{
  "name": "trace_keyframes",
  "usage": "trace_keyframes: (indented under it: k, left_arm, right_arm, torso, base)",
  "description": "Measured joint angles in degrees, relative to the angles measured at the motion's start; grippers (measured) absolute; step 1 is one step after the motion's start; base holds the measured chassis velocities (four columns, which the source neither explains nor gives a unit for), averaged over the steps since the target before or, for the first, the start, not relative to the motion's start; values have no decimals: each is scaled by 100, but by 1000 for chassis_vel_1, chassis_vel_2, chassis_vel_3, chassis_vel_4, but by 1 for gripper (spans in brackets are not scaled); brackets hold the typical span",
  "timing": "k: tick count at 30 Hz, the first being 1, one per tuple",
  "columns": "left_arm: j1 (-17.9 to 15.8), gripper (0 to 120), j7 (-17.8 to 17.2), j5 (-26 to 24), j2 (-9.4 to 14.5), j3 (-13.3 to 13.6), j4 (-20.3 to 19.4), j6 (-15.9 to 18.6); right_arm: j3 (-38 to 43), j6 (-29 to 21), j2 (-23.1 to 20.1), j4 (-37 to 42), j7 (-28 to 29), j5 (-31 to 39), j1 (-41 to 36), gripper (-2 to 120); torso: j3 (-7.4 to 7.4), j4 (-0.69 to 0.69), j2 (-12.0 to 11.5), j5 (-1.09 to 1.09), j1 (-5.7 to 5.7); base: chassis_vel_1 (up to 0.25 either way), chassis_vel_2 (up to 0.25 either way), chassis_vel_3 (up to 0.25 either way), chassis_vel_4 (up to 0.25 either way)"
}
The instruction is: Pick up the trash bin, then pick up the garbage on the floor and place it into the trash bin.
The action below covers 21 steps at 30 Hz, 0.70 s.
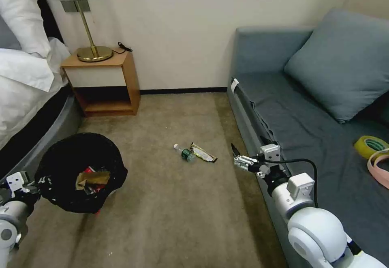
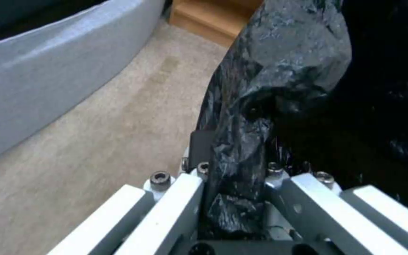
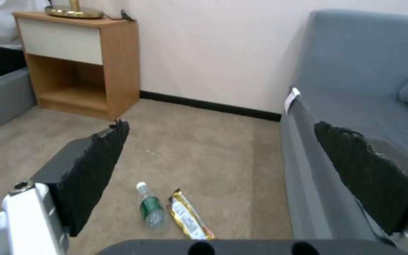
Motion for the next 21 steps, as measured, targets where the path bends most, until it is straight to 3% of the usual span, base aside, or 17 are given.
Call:
trace_keyframes:
  k: [21]
  left_arm:
    - [3,2,22,-42,0,-83,24,-1]
  right_arm:
    - [-60,-7,-5,-70,-18,-5,68,100]
  torso:
    - [0,1,0,1,0]
  base:
    - [-150,156,156,-148]
